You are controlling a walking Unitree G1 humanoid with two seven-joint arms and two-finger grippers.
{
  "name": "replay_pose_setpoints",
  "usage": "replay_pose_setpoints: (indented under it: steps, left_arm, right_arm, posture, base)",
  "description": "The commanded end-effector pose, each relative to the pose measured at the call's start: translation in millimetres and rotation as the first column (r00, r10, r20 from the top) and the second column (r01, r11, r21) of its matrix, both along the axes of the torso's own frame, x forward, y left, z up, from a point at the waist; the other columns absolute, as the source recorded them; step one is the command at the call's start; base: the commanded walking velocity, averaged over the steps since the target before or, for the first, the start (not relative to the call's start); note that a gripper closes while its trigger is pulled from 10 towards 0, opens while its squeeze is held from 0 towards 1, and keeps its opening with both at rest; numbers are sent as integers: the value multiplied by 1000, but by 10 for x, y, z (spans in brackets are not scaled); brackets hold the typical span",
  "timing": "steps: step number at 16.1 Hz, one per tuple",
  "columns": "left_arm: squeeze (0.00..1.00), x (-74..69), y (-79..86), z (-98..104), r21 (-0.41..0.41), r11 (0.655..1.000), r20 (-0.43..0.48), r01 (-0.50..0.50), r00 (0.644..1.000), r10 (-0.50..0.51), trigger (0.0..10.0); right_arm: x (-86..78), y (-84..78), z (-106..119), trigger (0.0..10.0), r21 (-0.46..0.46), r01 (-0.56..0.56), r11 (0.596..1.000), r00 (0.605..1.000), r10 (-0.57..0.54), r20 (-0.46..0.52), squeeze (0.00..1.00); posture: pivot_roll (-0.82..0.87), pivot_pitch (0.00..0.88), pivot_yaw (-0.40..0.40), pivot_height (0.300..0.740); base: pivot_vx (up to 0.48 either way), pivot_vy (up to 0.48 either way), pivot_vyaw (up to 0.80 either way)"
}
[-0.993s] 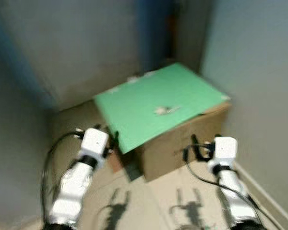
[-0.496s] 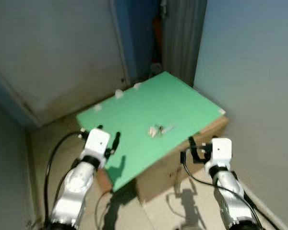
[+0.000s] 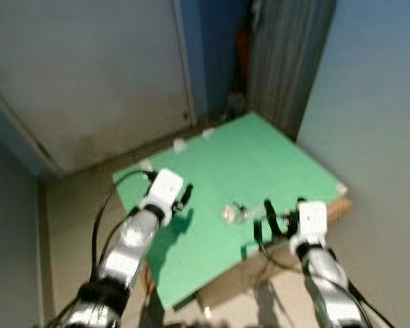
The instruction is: Hang keys on a hook
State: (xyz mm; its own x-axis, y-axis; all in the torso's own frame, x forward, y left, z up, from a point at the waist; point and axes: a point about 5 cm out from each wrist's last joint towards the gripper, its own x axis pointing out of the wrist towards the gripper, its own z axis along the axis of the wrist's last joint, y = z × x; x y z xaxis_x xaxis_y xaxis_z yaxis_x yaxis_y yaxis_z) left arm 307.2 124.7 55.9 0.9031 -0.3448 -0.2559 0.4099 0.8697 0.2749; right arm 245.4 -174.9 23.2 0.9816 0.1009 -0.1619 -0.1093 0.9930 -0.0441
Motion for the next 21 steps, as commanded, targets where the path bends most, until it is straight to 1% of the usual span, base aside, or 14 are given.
replay_pose_setpoints:
  steps: [1,3,4,5,7,10,12,13,14,16,17,18,19,21]
  left_arm:
    - [0,66,-51,12,-2,1000,-11,19,1000,-19,10000]
    - [0,100,-34,18,-6,1000,-16,8,1000,-8,10000]
    - [0,123,5,33,-14,1000,-10,-17,1000,17,10000]
    - [0,92,85,48,-27,998,6,-57,998,57,10000]
    - [0,-34,202,66,-47,993,32,-106,994,107,10000]
    - [0,-414,398,167,-61,981,89,-184,978,189,10000]
    - [0,-656,423,282,-90,974,117,-206,969,216,10000]
    - [0,-742,410,330,-87,975,137,-203,967,214,10000]
    - [0,-811,421,390,-104,969,157,-226,958,240,10000]
    - [0,-895,444,378,-122,962,135,-243,956,259,10000]
    - [0,-963,502,382,-116,962,112,-247,959,260,10000]
    - [0,-979,575,407,-127,963,91,-240,963,252,10000]
    - [0,-970,643,436,-137,964,76,-229,968,241,10000]
    - [0,-893,601,428,-129,969,76,-211,972,221,10000]
  right_arm:
    - [-112,-176,22,10000,-13,14,1000,1000,-14,-14,0]
    - [-175,-226,31,10000,-31,7,999,1000,-8,-18,0]
    - [-218,-244,31,10000,-38,-3,999,1000,2,-28,0]
    - [-208,-172,22,10000,-15,-39,999,998,39,-43,0]
    - [-113,15,14,10000,40,-100,994,993,102,-63,0]
    - [72,353,-11,10000,100,-202,974,974,211,-87,0]
    - [197,511,-49,10000,103,-225,969,965,236,-112,0]
    - [253,561,-66,10000,92,-236,967,961,246,-125,0]
    - [318,590,-51,10000,90,-241,966,960,251,-127,0]
    - [419,632,-4,10000,88,-244,966,960,254,-119,0]
    - [521,745,46,10000,96,-244,965,962,254,-105,0]
    - [546,870,67,10000,116,-236,965,964,247,-97,0]
    - [559,984,76,10000,138,-217,966,969,231,-92,0]
    - [546,984,39,10000,129,-198,972,971,212,-108,0]
  posture:
    - [-274,111,81,740]
    - [-281,112,82,740]
    - [-305,116,90,740]
    - [-281,122,94,740]
    - [-204,130,90,740]
    - [-40,164,61,740]
    - [56,194,46,740]
    - [90,200,43,740]
    - [113,199,39,740]
    - [132,183,40,740]
    - [171,150,103,740]
    - [180,131,174,740]
    - [151,111,204,740]
    - [117,117,176,740]
  base:
    - [0,0,0]
    - [0,0,0]
    - [0,0,0]
    - [0,0,0]
    - [0,0,0]
    - [0,0,0]
    - [0,0,0]
    - [0,0,0]
    - [0,0,0]
    - [0,0,0]
    - [0,0,0]
    - [0,0,0]
    - [0,0,0]
    - [0,0,0]
